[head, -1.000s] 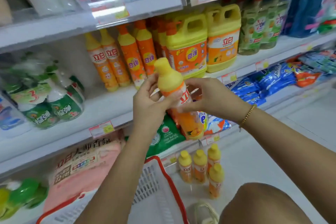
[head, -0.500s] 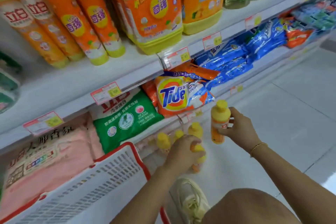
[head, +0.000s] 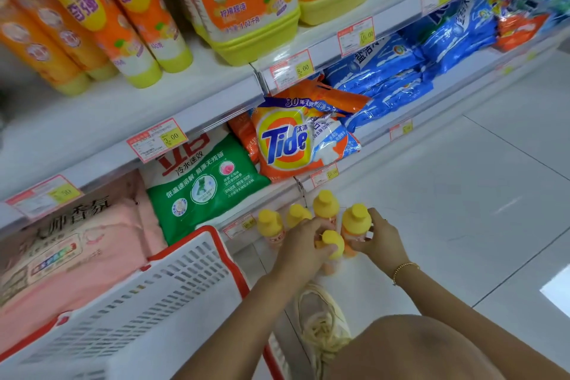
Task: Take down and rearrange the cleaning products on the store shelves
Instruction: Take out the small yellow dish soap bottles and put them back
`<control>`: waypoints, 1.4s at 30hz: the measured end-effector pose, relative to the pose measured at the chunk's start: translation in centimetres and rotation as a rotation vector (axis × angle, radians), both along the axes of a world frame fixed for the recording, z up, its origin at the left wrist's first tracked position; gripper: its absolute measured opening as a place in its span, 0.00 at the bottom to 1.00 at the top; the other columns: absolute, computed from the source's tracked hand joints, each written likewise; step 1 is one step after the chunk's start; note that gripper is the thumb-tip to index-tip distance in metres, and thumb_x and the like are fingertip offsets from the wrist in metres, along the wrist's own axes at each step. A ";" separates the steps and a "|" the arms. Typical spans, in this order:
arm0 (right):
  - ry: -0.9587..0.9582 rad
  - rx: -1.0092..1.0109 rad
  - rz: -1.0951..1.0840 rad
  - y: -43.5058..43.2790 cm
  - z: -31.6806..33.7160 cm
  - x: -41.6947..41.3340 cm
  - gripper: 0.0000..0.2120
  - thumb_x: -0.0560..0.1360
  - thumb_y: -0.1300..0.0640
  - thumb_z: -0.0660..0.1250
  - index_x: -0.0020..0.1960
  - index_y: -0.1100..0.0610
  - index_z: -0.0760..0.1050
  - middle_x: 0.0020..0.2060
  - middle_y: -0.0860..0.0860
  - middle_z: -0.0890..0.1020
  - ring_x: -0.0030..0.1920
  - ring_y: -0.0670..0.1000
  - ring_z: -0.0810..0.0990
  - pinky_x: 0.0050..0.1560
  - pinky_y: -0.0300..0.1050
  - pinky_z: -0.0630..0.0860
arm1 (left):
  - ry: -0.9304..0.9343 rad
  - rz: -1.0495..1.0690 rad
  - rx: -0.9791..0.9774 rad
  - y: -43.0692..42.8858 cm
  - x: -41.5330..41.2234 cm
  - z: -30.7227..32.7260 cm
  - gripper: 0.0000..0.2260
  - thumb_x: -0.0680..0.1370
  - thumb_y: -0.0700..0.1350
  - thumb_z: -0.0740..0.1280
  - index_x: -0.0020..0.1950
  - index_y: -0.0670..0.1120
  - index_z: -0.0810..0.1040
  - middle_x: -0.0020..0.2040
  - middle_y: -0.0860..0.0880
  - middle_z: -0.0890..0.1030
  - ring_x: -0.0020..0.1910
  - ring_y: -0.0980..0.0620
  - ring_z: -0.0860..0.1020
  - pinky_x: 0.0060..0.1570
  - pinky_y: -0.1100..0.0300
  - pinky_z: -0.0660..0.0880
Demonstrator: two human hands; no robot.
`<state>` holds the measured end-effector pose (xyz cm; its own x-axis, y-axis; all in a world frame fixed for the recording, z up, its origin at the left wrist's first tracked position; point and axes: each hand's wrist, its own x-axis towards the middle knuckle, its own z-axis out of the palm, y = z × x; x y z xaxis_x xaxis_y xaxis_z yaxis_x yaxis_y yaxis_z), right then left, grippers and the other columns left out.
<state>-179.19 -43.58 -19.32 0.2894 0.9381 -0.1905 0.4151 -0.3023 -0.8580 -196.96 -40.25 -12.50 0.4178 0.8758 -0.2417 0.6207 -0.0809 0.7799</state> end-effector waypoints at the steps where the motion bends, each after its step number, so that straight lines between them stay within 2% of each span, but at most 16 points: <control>1: 0.009 -0.011 -0.008 -0.3 -0.2 0.0 0.22 0.63 0.60 0.78 0.51 0.50 0.70 0.45 0.50 0.80 0.48 0.53 0.77 0.46 0.45 0.73 | 0.000 0.001 0.001 0.0 0.0 0.0 0.13 0.72 0.42 0.72 0.54 0.52 0.78 0.52 0.54 0.78 0.52 0.53 0.79 0.53 0.52 0.78; 7: 0.069 -0.052 -0.048 -1.6 -0.2 -0.7 0.23 0.64 0.60 0.78 0.53 0.48 0.70 0.45 0.48 0.78 0.50 0.51 0.77 0.48 0.43 0.72 | -0.012 0.010 -0.002 -0.4 -0.1 0.4 0.17 0.73 0.41 0.72 0.62 0.49 0.79 0.54 0.50 0.83 0.53 0.53 0.80 0.57 0.54 0.76; 10: 0.075 -0.111 -0.010 -1.7 0.5 -0.7 0.23 0.64 0.62 0.78 0.54 0.52 0.72 0.46 0.47 0.79 0.50 0.51 0.78 0.53 0.48 0.77 | -0.018 0.000 0.008 -0.7 -0.4 0.8 0.17 0.74 0.39 0.71 0.63 0.46 0.79 0.56 0.47 0.83 0.55 0.52 0.80 0.58 0.55 0.76; 14: -0.137 -0.300 0.161 0.1 4.1 0.9 0.25 0.64 0.59 0.78 0.59 0.57 0.75 0.53 0.53 0.80 0.52 0.53 0.78 0.52 0.44 0.74 | -0.037 0.055 0.017 -0.8 -1.5 2.4 0.13 0.77 0.41 0.69 0.62 0.44 0.80 0.53 0.52 0.81 0.50 0.59 0.78 0.49 0.75 0.72; 17: -0.449 -0.361 0.316 2.7 11.0 1.9 0.21 0.68 0.58 0.75 0.60 0.57 0.76 0.54 0.53 0.80 0.55 0.52 0.77 0.52 0.40 0.71 | -0.082 0.153 0.154 0.2 -3.1 5.6 0.06 0.78 0.45 0.68 0.49 0.45 0.83 0.41 0.54 0.82 0.40 0.59 0.78 0.40 0.69 0.73; 20: -0.615 -0.035 0.242 5.2 19.4 -0.3 0.04 0.71 0.55 0.72 0.41 0.55 0.78 0.39 0.52 0.81 0.43 0.51 0.78 0.39 0.40 0.70 | -0.145 0.312 0.299 1.8 -5.6 11.0 0.13 0.78 0.51 0.66 0.35 0.47 0.76 0.32 0.48 0.79 0.33 0.53 0.78 0.34 0.62 0.74; 22: -0.537 0.247 0.185 6.6 24.9 -3.5 0.13 0.72 0.52 0.71 0.33 0.57 0.74 0.28 0.49 0.77 0.32 0.47 0.74 0.31 0.37 0.65 | -0.203 0.417 0.414 3.0 -7.7 15.1 0.18 0.77 0.52 0.66 0.31 0.44 0.72 0.30 0.41 0.77 0.30 0.46 0.76 0.33 0.57 0.73; 24: -0.478 0.503 0.228 8.4 29.6 -7.0 0.14 0.73 0.50 0.69 0.33 0.57 0.74 0.25 0.46 0.74 0.29 0.47 0.73 0.31 0.39 0.66 | -0.285 0.500 0.531 4.4 -10.2 18.9 0.21 0.77 0.51 0.67 0.30 0.39 0.71 0.29 0.37 0.75 0.29 0.42 0.74 0.34 0.55 0.72; 26: -0.475 0.640 0.331 11.2 32.8 -10.3 0.14 0.74 0.49 0.68 0.33 0.55 0.74 0.26 0.47 0.74 0.31 0.50 0.73 0.33 0.45 0.64 | -0.324 0.572 0.585 6.5 -13.0 21.8 0.20 0.77 0.50 0.68 0.31 0.38 0.72 0.29 0.39 0.76 0.32 0.40 0.76 0.37 0.54 0.74; 28: -0.537 0.666 0.432 14.7 34.2 -13.7 0.14 0.74 0.48 0.68 0.34 0.53 0.72 0.28 0.48 0.75 0.33 0.50 0.73 0.33 0.44 0.61 | -0.347 0.638 0.598 9.1 -16.2 24.0 0.15 0.76 0.49 0.70 0.33 0.43 0.75 0.30 0.46 0.78 0.37 0.42 0.78 0.42 0.50 0.77; 31: -0.656 0.582 0.519 19.2 33.3 -18.6 0.12 0.74 0.47 0.66 0.42 0.56 0.77 0.39 0.51 0.82 0.42 0.52 0.78 0.38 0.44 0.70 | -0.359 0.701 0.581 13.6 -20.7 26.0 0.03 0.75 0.45 0.71 0.44 0.47 0.79 0.40 0.51 0.81 0.41 0.51 0.79 0.50 0.50 0.79; 32: -0.683 0.533 0.549 20.2 32.4 -20.1 0.11 0.75 0.47 0.66 0.45 0.55 0.78 0.43 0.52 0.82 0.46 0.53 0.79 0.41 0.44 0.72 | -0.351 0.739 0.565 15.1 -22.0 26.3 0.05 0.75 0.43 0.71 0.49 0.46 0.79 0.44 0.49 0.82 0.42 0.54 0.79 0.51 0.52 0.78; 34: -0.727 0.445 0.614 21.4 30.5 -22.4 0.13 0.76 0.48 0.64 0.50 0.57 0.78 0.49 0.55 0.81 0.51 0.55 0.77 0.47 0.45 0.72 | -0.306 0.805 0.552 18.4 -24.4 26.5 0.13 0.73 0.41 0.73 0.56 0.41 0.78 0.51 0.43 0.82 0.48 0.49 0.80 0.53 0.53 0.77; 36: -0.746 0.412 0.625 22.1 28.8 -23.8 0.14 0.75 0.49 0.63 0.53 0.58 0.77 0.52 0.56 0.79 0.53 0.56 0.76 0.51 0.46 0.73 | -0.247 0.808 0.526 21.5 -26.3 26.5 0.15 0.70 0.42 0.75 0.53 0.40 0.78 0.52 0.42 0.82 0.51 0.44 0.81 0.53 0.53 0.77; 38: -0.745 0.439 0.567 22.3 27.7 -24.5 0.14 0.75 0.50 0.62 0.54 0.58 0.76 0.52 0.55 0.77 0.55 0.55 0.74 0.52 0.46 0.72 | -0.208 0.802 0.471 23.9 -27.1 26.7 0.15 0.69 0.46 0.76 0.51 0.40 0.78 0.53 0.43 0.83 0.50 0.45 0.82 0.52 0.53 0.78; 42: -0.705 0.484 0.528 22.2 27.1 -24.6 0.12 0.75 0.50 0.62 0.53 0.57 0.76 0.50 0.53 0.76 0.55 0.54 0.72 0.51 0.45 0.72 | -0.224 0.807 0.452 26.9 -27.0 27.2 0.17 0.75 0.47 0.71 0.62 0.44 0.77 0.56 0.50 0.80 0.52 0.50 0.80 0.49 0.58 0.75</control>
<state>-203.78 -21.40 7.76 -0.2861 0.9101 0.2998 0.8560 0.3833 -0.3468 -223.91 -13.31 14.67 -0.3579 0.9114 0.2033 0.4614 -0.0166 0.8870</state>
